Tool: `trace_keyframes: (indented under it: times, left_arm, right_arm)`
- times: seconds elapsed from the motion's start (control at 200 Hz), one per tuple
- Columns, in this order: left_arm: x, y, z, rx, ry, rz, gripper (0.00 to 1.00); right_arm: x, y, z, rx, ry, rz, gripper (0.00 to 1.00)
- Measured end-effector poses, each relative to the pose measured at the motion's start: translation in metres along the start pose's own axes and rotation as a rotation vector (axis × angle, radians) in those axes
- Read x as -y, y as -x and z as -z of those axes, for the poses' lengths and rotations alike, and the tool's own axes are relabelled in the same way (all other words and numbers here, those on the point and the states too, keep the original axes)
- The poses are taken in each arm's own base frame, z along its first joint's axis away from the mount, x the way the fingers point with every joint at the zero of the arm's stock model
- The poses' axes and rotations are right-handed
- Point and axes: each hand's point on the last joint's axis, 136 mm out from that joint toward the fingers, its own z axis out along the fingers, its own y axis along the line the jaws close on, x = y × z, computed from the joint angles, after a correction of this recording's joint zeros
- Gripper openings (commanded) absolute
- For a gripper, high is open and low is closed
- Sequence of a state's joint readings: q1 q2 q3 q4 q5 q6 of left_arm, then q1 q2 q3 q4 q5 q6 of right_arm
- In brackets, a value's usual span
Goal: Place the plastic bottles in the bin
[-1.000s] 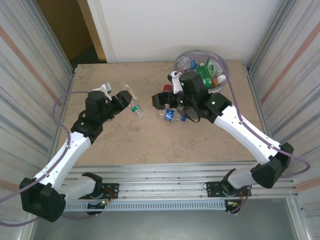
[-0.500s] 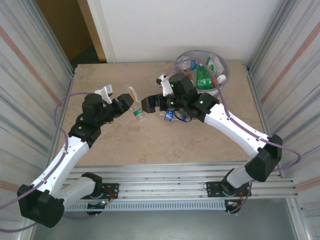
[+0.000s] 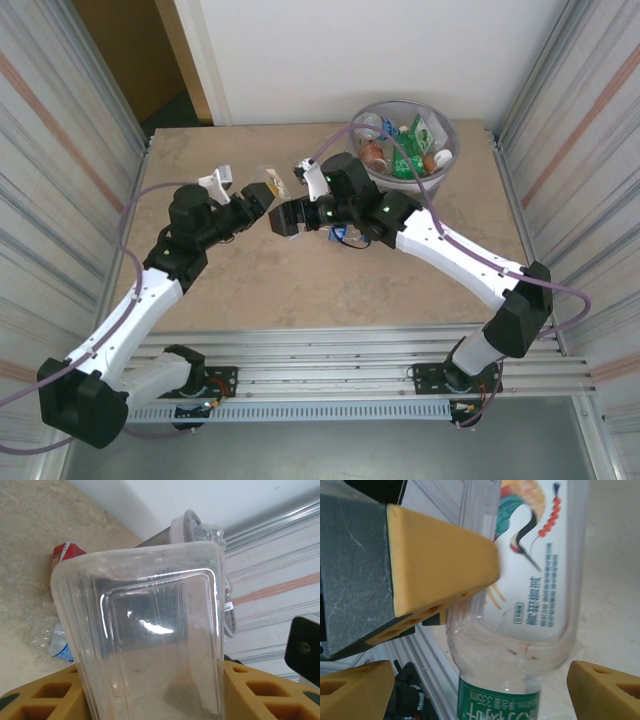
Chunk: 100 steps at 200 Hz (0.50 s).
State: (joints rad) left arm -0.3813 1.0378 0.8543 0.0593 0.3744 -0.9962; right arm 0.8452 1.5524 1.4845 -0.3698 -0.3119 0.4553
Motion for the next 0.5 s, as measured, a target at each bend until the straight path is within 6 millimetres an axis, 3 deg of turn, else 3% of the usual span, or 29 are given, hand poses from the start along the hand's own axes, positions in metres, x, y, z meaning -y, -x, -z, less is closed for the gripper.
trace_keyframes:
  times: [0.19, 0.361, 0.501]
  left_arm:
    - [-0.001, 0.001, -0.005, 0.001, -0.004, 0.025, 0.47]
    - [0.006, 0.000, -0.006, -0.007, -0.034, 0.035, 0.47]
    - [0.010, -0.003, -0.005, -0.018, -0.048, 0.041, 0.47]
  right_arm:
    - [0.005, -0.003, -0.004, -0.006, -0.014, -0.003, 0.78]
    - [0.011, -0.007, -0.010, -0.020, -0.033, -0.003, 0.87]
    - [0.017, -0.012, -0.014, -0.032, -0.059, 0.007, 0.85]
